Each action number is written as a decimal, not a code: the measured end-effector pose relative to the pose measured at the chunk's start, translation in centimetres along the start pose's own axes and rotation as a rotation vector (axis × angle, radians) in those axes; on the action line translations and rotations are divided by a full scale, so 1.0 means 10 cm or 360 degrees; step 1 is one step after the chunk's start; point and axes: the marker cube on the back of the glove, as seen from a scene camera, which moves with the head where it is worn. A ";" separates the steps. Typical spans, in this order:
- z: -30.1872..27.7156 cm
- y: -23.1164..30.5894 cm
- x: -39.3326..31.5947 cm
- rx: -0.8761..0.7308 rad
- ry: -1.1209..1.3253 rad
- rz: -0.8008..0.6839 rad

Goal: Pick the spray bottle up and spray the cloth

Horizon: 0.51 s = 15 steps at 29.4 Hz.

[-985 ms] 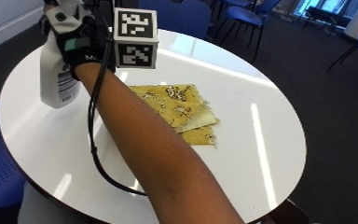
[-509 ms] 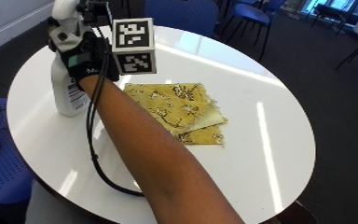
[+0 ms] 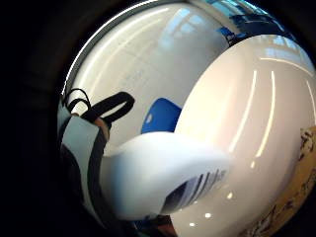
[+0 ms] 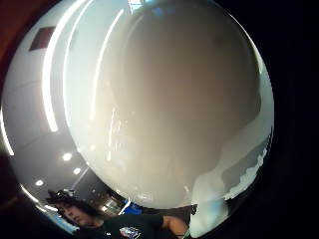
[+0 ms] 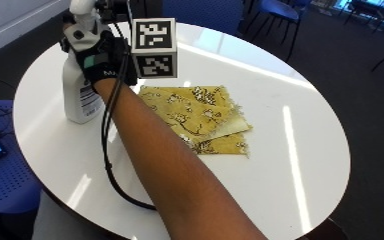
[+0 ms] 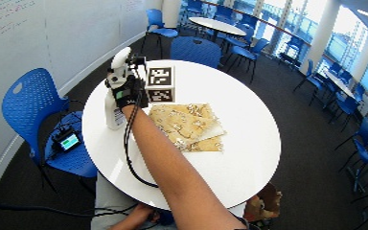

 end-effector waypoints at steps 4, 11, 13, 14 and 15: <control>0.05 -0.04 -0.03 -0.0033 0.0057 0.0005; 0.15 0.00 -0.02 -0.0058 0.0150 0.0007; 0.17 0.01 -0.01 -0.0059 0.0176 0.0011; 0.16 0.01 -0.01 -0.0056 0.0185 0.0012; 0.16 0.01 -0.01 -0.0051 0.0191 0.0013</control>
